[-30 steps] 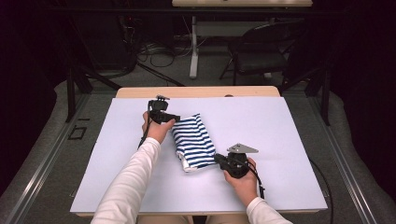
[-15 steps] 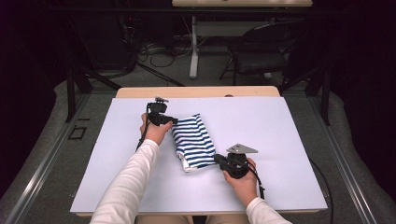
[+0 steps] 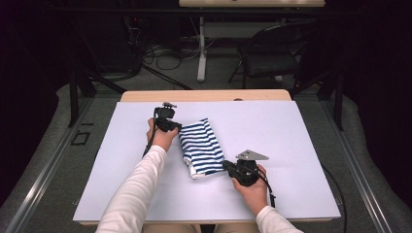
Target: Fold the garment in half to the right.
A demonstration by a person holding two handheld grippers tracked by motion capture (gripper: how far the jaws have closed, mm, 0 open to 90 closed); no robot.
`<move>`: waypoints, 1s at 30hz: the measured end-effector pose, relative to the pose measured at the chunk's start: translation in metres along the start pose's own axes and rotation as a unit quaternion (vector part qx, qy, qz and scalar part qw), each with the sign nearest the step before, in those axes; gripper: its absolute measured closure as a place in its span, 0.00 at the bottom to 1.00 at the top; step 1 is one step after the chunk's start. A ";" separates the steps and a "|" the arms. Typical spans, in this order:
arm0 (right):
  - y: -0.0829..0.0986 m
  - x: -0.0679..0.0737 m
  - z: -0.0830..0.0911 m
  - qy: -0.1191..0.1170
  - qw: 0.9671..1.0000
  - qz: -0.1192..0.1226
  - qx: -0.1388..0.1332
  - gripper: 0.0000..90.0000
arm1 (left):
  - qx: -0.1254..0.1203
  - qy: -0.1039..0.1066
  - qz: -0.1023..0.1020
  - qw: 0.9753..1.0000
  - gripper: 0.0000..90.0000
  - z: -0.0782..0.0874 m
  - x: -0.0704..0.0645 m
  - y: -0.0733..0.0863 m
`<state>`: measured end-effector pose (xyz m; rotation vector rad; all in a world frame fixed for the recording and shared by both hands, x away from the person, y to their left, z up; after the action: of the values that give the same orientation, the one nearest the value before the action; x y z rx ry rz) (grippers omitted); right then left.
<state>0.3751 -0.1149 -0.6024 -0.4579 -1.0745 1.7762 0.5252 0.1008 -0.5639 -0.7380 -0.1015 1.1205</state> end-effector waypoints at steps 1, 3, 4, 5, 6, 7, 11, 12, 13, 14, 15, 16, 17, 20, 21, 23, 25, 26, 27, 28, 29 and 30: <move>0.000 0.000 0.000 0.000 1.000 0.001 0.001 0.94 | -0.001 -0.001 -0.004 1.000 1.00 0.000 0.000 -0.001; 0.000 0.000 0.001 0.000 1.000 0.001 0.000 0.94 | 0.000 -0.001 -0.007 1.000 1.00 -0.001 0.000 -0.002; 0.000 0.001 0.001 -0.001 1.000 0.000 -0.002 0.94 | 0.000 -0.002 -0.008 1.000 1.00 -0.002 0.000 -0.003; 0.001 0.001 0.001 -0.002 1.000 0.000 -0.001 0.94 | 0.001 -0.001 -0.009 1.000 1.00 -0.003 -0.001 -0.004; 0.001 0.001 0.002 -0.003 1.000 -0.001 0.000 0.94 | -0.003 -0.002 -0.008 1.000 1.00 -0.005 -0.001 -0.005; 0.001 0.001 0.002 -0.004 1.000 -0.003 0.000 0.94 | 0.001 0.000 -0.009 1.000 1.00 -0.006 -0.001 -0.007; 0.000 0.003 0.003 -0.009 1.000 -0.010 -0.001 0.95 | 0.002 0.001 -0.014 1.000 1.00 -0.010 -0.003 -0.015; 0.000 0.003 0.003 -0.010 1.000 -0.011 -0.002 0.95 | 0.003 0.001 -0.019 1.000 1.00 -0.011 -0.005 -0.017; 0.000 0.003 0.004 -0.011 1.000 -0.010 -0.002 0.95 | 0.003 0.001 -0.020 1.000 1.00 -0.012 -0.006 -0.019; 0.000 0.003 0.004 -0.011 1.000 -0.010 -0.002 0.95 | 0.004 0.000 -0.024 1.000 1.00 -0.015 -0.007 -0.021; 0.000 0.004 0.004 -0.011 1.000 -0.010 -0.003 0.95 | 0.004 -0.001 -0.025 1.000 1.00 -0.016 -0.007 -0.023; 0.000 0.004 0.004 -0.011 1.000 -0.010 -0.003 0.95 | 0.005 0.001 -0.028 1.000 1.00 -0.018 -0.008 -0.024; 0.001 0.004 0.005 -0.012 1.000 -0.011 -0.002 0.95 | 0.007 0.003 -0.029 1.000 1.00 -0.020 -0.009 -0.026; 0.002 0.004 0.005 -0.013 1.000 -0.011 -0.003 0.95 | 0.004 0.005 -0.034 0.999 1.00 -0.026 -0.013 -0.032; 0.002 0.005 0.005 -0.013 1.000 -0.013 -0.002 0.95 | 0.005 0.005 -0.037 0.999 1.00 -0.027 -0.013 -0.033; 0.003 0.005 0.005 -0.014 1.000 -0.013 -0.002 0.95 | 0.007 0.008 -0.040 0.999 1.00 -0.030 -0.015 -0.036; 0.003 0.006 0.006 -0.014 1.000 -0.011 -0.002 0.95 | 0.002 0.011 -0.039 0.999 1.00 -0.032 -0.017 -0.038; 0.003 0.006 0.007 -0.015 1.000 -0.014 -0.002 0.95 | 0.003 0.012 -0.043 0.999 1.00 -0.034 -0.017 -0.039; 0.003 0.007 0.008 -0.015 1.000 -0.014 -0.003 0.95 | 0.002 0.012 -0.043 0.999 1.00 -0.035 -0.018 -0.040; 0.003 0.006 0.008 -0.015 1.000 -0.013 -0.003 0.95 | 0.004 0.013 -0.044 0.999 1.00 -0.036 -0.018 -0.040; 0.004 0.006 0.009 -0.014 1.000 -0.015 -0.002 0.95 | 0.006 0.014 -0.046 0.999 1.00 -0.037 -0.019 -0.040; 0.004 0.006 0.009 -0.013 1.000 -0.016 -0.002 0.95 | 0.003 0.015 -0.046 0.999 1.00 -0.038 -0.019 -0.041</move>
<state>0.3637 -0.1146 -0.6003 -0.4195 -1.0970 1.7572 0.5646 0.0566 -0.5640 -0.7365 -0.1057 1.0225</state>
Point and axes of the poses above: each handheld gripper's, and its own axes: z roughly backward along the jaws, y roughly out of its underside, x roughly to its left, the point moved 7 cm from there along -z, roughly forward along the jaws, and after that the axes turned 7 degrees about y, right-handed, at the moved point
